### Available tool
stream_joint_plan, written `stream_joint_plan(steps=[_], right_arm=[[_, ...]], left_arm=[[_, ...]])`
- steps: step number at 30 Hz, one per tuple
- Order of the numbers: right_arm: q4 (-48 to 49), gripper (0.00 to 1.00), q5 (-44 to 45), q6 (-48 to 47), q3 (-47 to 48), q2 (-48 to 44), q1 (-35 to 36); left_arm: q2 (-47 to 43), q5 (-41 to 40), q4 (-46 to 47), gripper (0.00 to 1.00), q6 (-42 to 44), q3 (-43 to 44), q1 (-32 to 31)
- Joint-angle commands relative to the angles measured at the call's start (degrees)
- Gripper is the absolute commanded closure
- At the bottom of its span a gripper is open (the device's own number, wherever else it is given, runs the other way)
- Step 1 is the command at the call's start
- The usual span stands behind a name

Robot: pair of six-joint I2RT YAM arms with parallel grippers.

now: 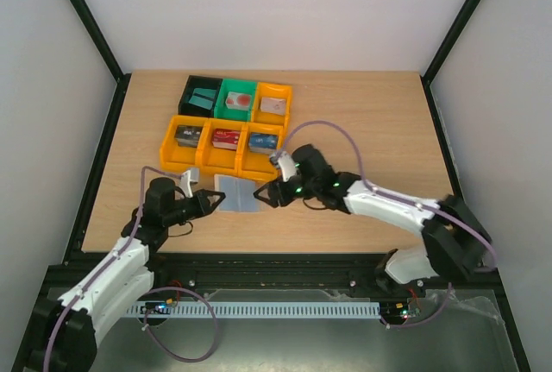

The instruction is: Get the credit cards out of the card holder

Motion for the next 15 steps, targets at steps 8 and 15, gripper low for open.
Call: stream_joint_plan(steps=[8,15], right_arm=[[3.3,0.21,-16.6,-10.0,-2.1,-21.3,-8.5],[1.3,0.08,-17.6,-15.9,-0.4,-29.7,-9.9]], left_arm=[[-9.9,27.1,11.7,0.98,31.2,14.4,-0.8],[-12.3,28.5,14.5,0.98,38.7,20.4,-0.9]])
